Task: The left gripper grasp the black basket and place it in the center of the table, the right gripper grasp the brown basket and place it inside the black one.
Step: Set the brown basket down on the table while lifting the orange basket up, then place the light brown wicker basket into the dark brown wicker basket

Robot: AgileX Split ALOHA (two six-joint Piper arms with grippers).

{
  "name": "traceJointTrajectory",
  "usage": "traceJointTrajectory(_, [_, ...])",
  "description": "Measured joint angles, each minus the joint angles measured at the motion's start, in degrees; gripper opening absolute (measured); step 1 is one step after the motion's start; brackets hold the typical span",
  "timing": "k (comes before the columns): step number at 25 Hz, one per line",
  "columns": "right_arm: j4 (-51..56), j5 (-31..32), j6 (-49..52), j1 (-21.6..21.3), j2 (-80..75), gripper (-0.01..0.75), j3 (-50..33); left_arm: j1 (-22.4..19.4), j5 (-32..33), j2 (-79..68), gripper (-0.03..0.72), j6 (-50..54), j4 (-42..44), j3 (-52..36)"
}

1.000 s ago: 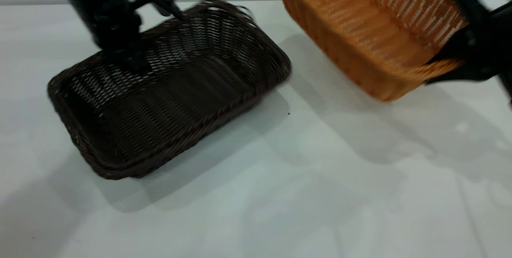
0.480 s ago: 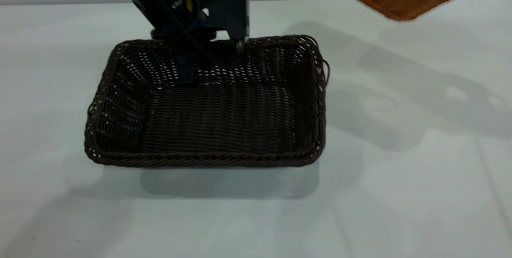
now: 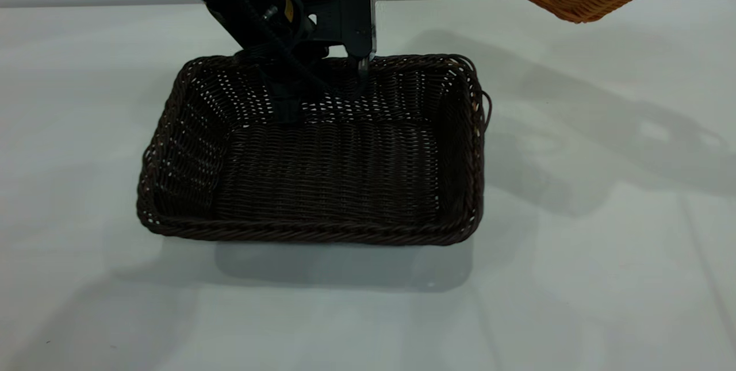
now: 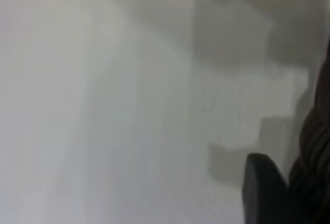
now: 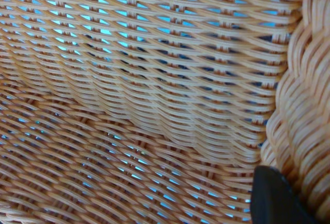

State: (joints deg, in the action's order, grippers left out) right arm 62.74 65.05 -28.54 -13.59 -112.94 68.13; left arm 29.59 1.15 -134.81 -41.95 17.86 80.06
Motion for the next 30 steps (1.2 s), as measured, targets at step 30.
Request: traceJointTrajectory(30, [-6.57,-7.21,3.90,14.48,-1.42,0.080,0.09,0.35,24.00,47.32,0.400,-1.85,-0.08,-0.06])
